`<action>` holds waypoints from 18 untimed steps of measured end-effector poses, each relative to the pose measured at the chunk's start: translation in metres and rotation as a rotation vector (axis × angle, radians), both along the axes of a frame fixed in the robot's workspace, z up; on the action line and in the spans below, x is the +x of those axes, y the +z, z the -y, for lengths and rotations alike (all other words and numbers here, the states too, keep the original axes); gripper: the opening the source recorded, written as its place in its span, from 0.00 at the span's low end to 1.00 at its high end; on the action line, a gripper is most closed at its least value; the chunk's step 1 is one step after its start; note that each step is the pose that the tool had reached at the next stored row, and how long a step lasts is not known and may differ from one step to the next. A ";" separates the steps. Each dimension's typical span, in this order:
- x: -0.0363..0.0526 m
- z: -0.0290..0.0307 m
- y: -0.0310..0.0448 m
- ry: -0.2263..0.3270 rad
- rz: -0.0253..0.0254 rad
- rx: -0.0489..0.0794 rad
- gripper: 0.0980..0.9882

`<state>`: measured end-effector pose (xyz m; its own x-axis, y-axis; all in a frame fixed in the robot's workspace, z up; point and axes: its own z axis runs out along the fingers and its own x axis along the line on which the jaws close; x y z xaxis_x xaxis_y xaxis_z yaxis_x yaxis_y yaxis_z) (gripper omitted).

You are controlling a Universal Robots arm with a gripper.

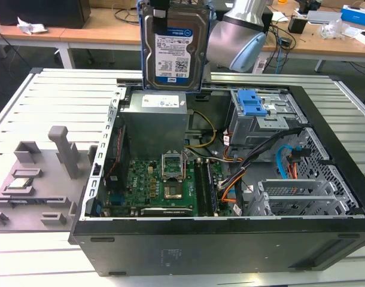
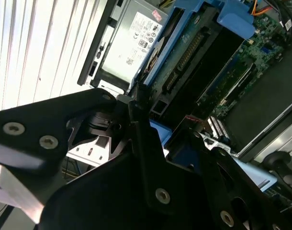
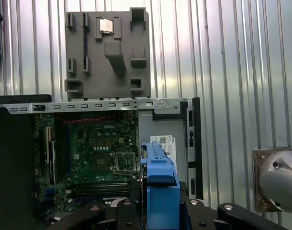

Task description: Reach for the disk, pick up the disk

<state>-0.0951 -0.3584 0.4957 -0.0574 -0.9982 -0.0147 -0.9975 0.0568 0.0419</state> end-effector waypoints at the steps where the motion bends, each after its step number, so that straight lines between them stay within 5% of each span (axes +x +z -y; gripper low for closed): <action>1: 0.0029 0.0000 0.0000 0.000 0.0000 0.000 0.30; 18: 0.0569 0.0000 -0.0003 0.000 -0.0008 -0.001 0.30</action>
<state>-0.0383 -0.3584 0.4955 -0.0575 -0.9983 -0.0137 -0.9975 0.0569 0.0426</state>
